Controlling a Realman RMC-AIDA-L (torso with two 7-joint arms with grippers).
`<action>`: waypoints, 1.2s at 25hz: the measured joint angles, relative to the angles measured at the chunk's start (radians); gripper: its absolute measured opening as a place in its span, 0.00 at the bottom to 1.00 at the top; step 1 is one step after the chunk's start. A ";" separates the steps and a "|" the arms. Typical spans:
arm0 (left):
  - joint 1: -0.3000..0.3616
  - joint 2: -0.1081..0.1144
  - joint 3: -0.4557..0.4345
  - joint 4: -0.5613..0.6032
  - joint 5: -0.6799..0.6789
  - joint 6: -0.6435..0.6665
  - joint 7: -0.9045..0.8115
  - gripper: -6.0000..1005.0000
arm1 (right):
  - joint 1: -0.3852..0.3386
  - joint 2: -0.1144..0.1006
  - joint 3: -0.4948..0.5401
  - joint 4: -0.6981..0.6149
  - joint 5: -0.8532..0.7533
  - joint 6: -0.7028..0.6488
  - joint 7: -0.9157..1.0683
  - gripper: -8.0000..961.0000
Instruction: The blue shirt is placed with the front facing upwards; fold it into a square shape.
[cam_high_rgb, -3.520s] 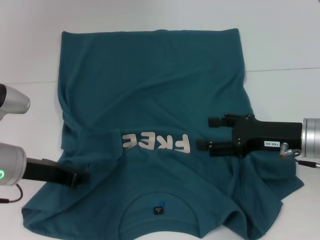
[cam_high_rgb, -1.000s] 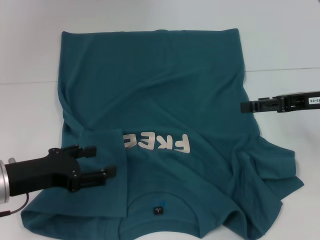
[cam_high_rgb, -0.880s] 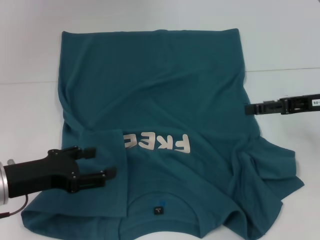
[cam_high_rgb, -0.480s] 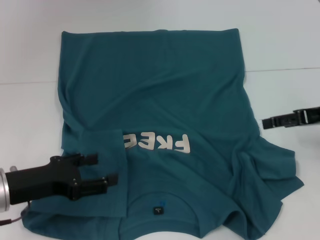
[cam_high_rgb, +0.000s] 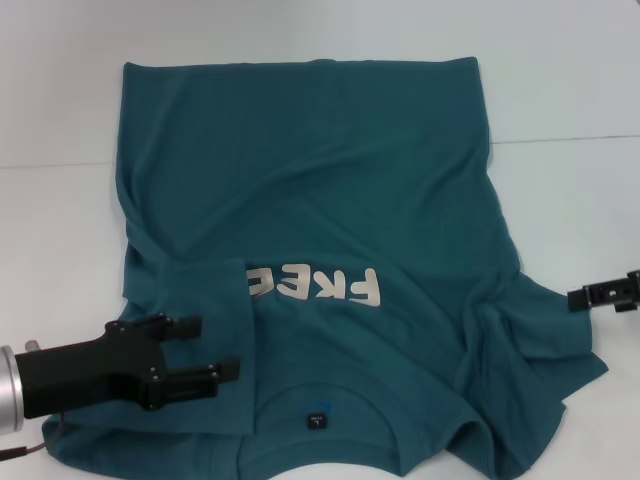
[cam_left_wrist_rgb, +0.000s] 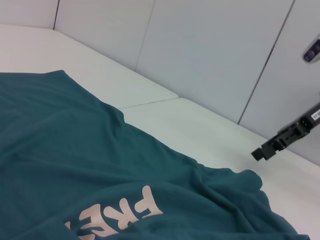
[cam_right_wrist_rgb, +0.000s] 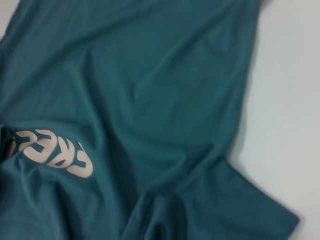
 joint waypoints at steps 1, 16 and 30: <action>0.000 0.000 0.000 -0.001 -0.001 0.000 0.001 0.86 | -0.003 -0.001 0.003 0.008 -0.002 0.003 0.000 0.95; -0.005 0.000 0.000 -0.026 -0.022 0.005 0.033 0.86 | 0.011 0.002 0.008 0.127 -0.005 0.080 -0.010 0.95; -0.009 0.002 0.000 -0.026 -0.022 0.002 0.037 0.86 | 0.036 0.013 0.011 0.195 0.034 0.141 -0.014 0.94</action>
